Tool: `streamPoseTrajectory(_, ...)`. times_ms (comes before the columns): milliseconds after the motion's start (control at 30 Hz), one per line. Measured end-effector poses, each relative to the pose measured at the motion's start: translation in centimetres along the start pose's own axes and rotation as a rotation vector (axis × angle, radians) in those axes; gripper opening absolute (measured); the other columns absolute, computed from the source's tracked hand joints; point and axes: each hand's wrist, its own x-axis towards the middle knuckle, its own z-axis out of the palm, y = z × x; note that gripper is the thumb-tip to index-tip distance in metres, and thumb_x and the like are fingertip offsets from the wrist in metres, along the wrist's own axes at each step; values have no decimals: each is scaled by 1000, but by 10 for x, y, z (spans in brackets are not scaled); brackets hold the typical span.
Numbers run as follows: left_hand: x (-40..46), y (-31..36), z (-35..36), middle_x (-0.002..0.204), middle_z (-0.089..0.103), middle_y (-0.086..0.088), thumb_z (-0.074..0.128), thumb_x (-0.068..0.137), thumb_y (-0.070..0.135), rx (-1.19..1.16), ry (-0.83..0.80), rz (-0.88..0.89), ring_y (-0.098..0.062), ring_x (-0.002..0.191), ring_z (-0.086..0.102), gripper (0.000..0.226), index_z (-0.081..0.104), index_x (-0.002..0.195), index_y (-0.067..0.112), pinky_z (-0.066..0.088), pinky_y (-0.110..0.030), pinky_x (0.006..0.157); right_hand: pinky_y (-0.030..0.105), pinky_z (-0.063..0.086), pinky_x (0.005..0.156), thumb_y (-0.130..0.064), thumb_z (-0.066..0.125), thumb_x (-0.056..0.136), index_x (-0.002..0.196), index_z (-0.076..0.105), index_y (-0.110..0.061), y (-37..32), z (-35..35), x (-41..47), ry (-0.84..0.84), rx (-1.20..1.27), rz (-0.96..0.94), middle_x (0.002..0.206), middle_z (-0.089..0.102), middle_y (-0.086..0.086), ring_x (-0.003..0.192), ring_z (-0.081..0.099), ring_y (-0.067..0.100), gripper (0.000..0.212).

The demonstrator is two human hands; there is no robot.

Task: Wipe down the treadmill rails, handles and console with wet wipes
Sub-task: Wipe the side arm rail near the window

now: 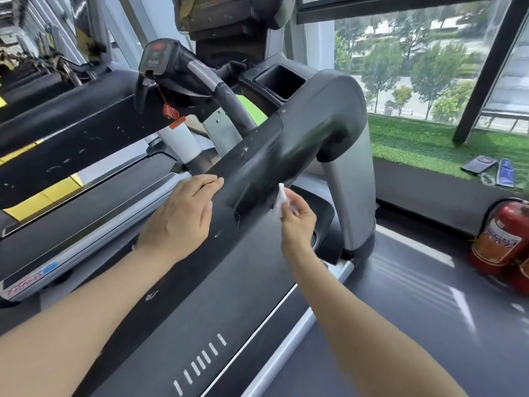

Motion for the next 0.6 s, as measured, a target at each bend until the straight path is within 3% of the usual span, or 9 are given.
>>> streamPoseTrajectory(100,0,0,0,131,52,0,49,92,4,9,-1,-8,-18,119,45,41,52,133,10,43,-31,93,19,40,65,1,50,93,85,65,-20,3,-4,47,166,68,124,75,59,-6,64,51,6,27)
streamPoseTrajectory(200,0,1,-1,131,52,0,50,92,3,24,-6,-8,-19,118,46,42,52,133,10,43,-31,92,22,42,66,-1,50,94,78,60,-20,8,1,71,207,98,201,71,56,-5,66,50,10,27)
streamPoseTrajectory(400,-1,0,-1,130,53,-2,51,91,2,10,15,-1,-18,116,44,42,53,132,8,45,-32,92,16,40,55,-7,57,93,74,54,-15,10,10,42,135,111,177,50,48,-9,43,43,0,21)
streamPoseTrajectory(600,-1,-2,1,129,53,-1,50,90,2,-35,31,3,-17,115,42,42,54,131,9,47,-35,86,23,37,61,-1,56,90,72,59,-20,25,21,-23,47,-1,210,49,47,-10,49,40,5,26)
